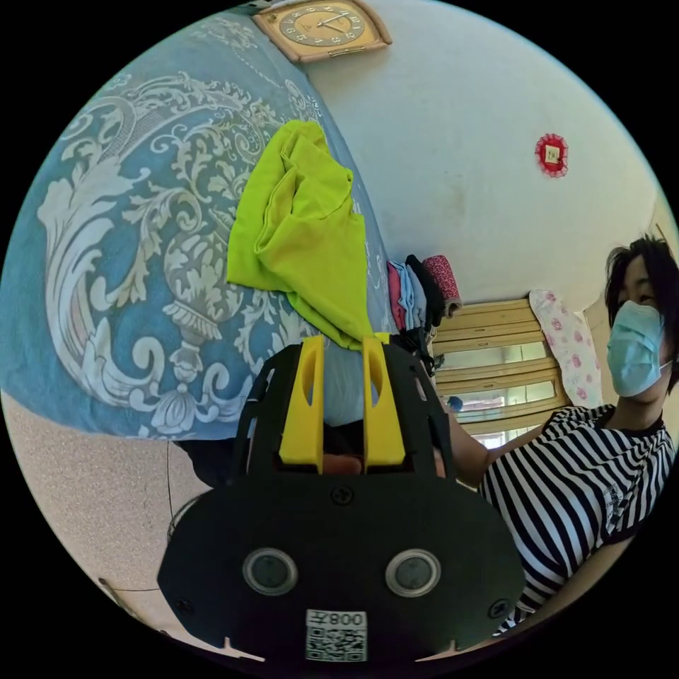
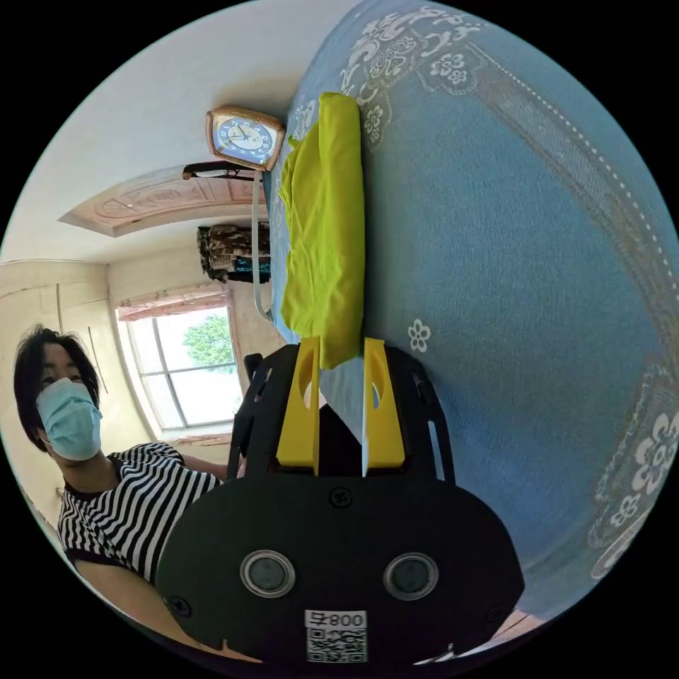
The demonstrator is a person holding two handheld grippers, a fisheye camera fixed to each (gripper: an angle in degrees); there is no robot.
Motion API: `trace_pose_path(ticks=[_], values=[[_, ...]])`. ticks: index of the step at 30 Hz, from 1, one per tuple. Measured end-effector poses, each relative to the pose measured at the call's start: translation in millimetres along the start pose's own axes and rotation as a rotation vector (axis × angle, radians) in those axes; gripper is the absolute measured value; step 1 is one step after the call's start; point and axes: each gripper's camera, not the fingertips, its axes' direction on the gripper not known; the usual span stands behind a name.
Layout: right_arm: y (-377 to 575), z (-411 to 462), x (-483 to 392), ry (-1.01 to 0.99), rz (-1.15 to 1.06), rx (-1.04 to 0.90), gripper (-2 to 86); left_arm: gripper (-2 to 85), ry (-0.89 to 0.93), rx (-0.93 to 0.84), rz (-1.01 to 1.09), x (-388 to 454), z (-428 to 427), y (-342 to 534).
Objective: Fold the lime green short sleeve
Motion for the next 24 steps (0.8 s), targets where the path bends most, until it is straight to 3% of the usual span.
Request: trace_pose_path(ticks=[6, 13, 24], values=[[-5, -6, 24, -0.061, 0.026, 0.0, 2.9, 8.6, -0.003, -0.056, -0.001, -6, -4, -17], [-8, -20, 20, -0.131, 0.006, -0.021, 1.8, 11.9, 0.118, -0.117, -0.092, -30, 7, -38], [-8, -42, 32, -0.175, 0.005, -0.019, 2.2, 10.9, 0.349, 0.011, -0.264, -66, 8, -60]])
